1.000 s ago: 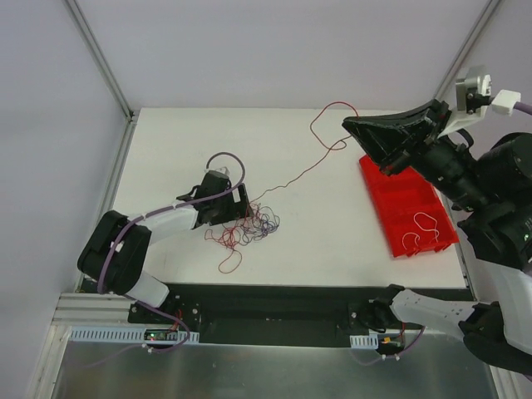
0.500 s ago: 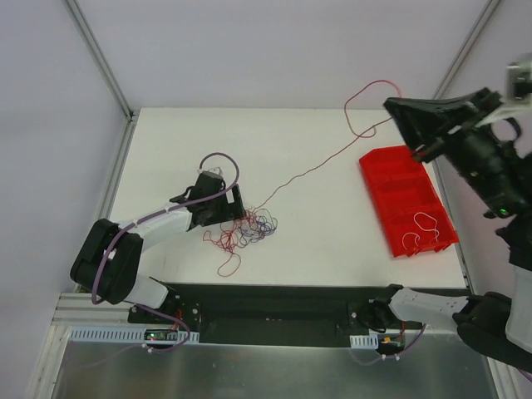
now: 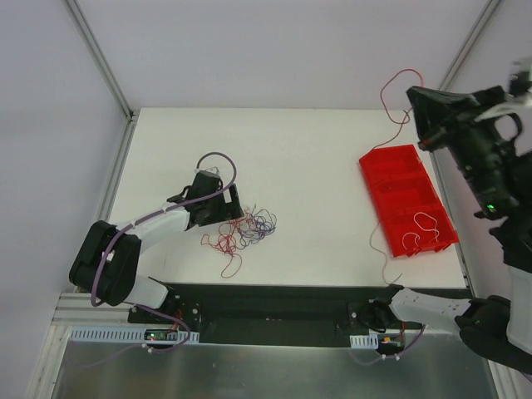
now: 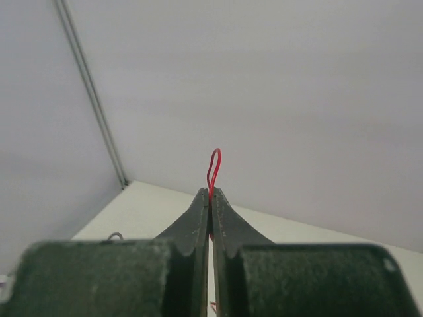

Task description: Untangle the cables

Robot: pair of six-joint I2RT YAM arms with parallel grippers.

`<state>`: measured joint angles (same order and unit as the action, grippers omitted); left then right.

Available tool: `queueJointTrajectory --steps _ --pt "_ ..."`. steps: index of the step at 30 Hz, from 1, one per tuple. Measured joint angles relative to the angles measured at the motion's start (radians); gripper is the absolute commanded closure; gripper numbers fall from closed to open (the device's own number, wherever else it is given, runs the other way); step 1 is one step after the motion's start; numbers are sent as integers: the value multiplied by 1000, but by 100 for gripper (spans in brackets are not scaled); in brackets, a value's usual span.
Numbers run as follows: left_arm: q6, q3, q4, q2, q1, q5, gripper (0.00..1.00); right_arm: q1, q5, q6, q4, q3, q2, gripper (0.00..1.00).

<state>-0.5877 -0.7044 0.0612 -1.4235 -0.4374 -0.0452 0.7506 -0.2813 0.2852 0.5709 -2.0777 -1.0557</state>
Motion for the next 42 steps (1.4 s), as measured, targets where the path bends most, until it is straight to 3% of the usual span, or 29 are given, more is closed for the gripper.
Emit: queueJointTrajectory --steps 8,16,27,36,42 --pt "8 -11 22 98 0 -45 1 0 -100 76 34 53 -135 100" --pt "42 -26 57 229 0 -96 1 -2 -194 150 39 32 -111 99" --pt "75 -45 106 333 0 -112 1 -4 -212 218 19 -303 -250 100" --pt "82 -50 128 345 0 -127 1 -14 -266 310 -71 -248 -247 100" --pt "83 -62 138 354 0 -134 1 -100 -298 341 -102 -225 -296 100"
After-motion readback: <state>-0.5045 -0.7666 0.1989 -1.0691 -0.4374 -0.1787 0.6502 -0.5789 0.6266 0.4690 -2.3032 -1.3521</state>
